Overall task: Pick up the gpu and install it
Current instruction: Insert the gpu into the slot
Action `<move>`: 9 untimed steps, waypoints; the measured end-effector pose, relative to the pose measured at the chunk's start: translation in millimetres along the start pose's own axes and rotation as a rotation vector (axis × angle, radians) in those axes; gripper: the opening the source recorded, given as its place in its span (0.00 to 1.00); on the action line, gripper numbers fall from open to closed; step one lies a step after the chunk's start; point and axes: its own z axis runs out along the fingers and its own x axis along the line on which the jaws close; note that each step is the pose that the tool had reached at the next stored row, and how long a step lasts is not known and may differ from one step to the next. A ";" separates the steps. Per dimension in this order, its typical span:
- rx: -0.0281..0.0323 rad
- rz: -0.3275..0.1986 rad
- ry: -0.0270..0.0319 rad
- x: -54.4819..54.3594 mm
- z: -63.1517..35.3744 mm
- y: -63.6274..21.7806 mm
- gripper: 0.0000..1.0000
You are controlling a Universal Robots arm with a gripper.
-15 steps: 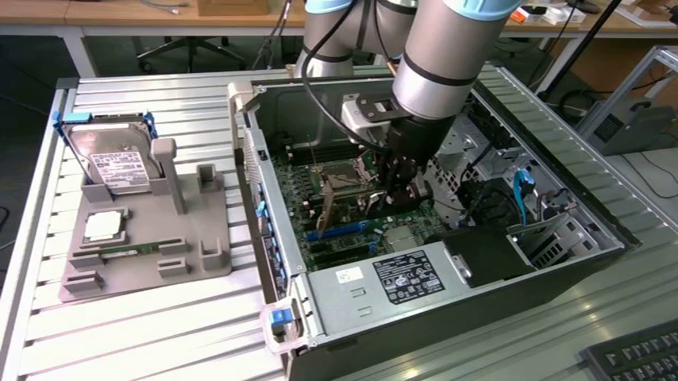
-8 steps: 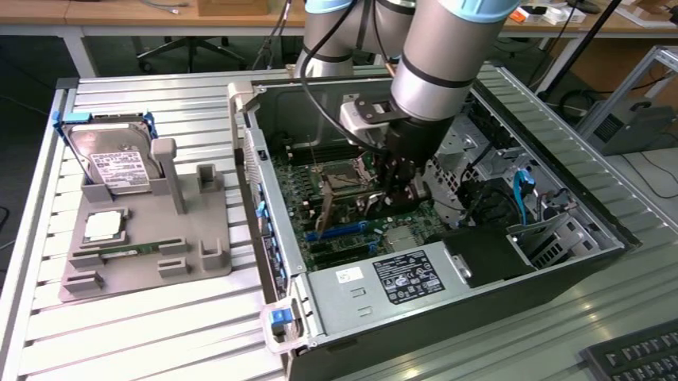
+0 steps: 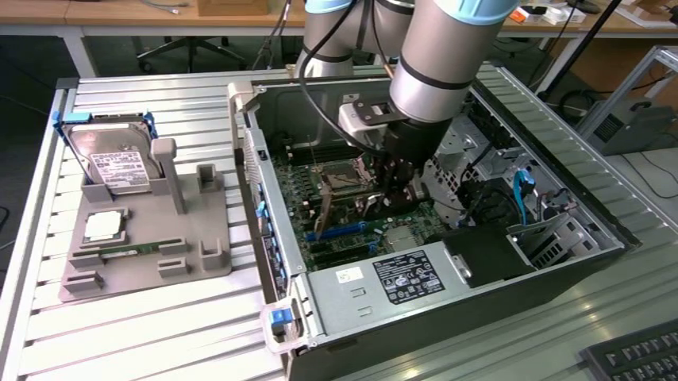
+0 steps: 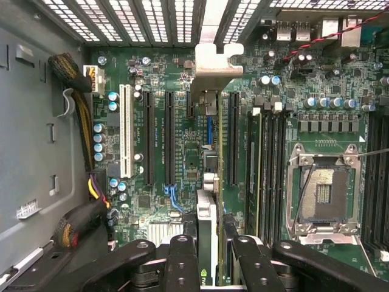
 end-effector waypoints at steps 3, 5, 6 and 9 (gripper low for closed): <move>0.0000 0.000 0.0000 0.0 0.6 0.4 0.27; 0.0000 0.000 0.0000 0.0 1.1 0.7 0.27; 0.0000 0.000 0.0000 0.0 1.3 0.8 0.27; 0.0000 0.000 0.0000 0.0 1.9 1.2 0.27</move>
